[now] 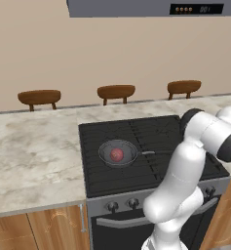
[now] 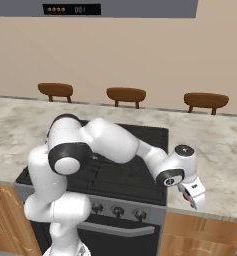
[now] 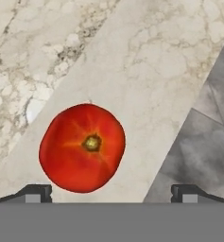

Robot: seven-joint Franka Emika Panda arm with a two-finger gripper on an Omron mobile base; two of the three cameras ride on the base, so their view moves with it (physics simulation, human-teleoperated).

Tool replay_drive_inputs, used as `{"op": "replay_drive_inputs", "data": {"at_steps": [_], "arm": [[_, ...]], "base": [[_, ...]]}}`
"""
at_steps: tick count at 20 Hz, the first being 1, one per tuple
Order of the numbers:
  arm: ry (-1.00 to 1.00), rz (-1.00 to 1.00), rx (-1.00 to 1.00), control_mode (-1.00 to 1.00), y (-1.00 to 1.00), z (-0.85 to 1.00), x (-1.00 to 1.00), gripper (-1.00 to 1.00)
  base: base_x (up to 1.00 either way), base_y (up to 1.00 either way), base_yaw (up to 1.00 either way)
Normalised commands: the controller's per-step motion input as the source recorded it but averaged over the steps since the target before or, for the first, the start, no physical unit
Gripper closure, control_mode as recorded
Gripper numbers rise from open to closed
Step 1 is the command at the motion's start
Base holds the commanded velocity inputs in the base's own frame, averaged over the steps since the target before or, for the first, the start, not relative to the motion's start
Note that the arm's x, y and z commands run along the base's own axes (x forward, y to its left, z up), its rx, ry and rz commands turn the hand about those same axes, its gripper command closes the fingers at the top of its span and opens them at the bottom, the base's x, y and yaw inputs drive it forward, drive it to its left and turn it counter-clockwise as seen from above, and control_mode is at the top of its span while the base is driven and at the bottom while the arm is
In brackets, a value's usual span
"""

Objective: Place the pan on the front left burner on the stove. Then place the tomato and the onion in the pan and turn on the front left burner.

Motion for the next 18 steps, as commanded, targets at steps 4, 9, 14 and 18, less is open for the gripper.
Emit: {"op": "replay_drive_inputs", "data": {"at_steps": [4, 9, 14, 18], "arm": [[0.00, 0.00, 0.01, -1.00, -0.15, -0.08, 0.21, -1.00], [0.00, 0.00, 0.03, -1.00, -0.12, -0.02, 0.28, -1.00], [0.00, 0.00, 0.02, -1.00, -0.11, -0.06, 0.11, -1.00], [0.00, 0.00, 0.01, -1.00, 0.00, -0.08, 0.00, 1.00]], "base": [[0.00, 0.00, 0.00], [0.00, 0.00, 0.00], [0.00, 0.00, 0.00], [0.00, 0.00, 0.00]]}}
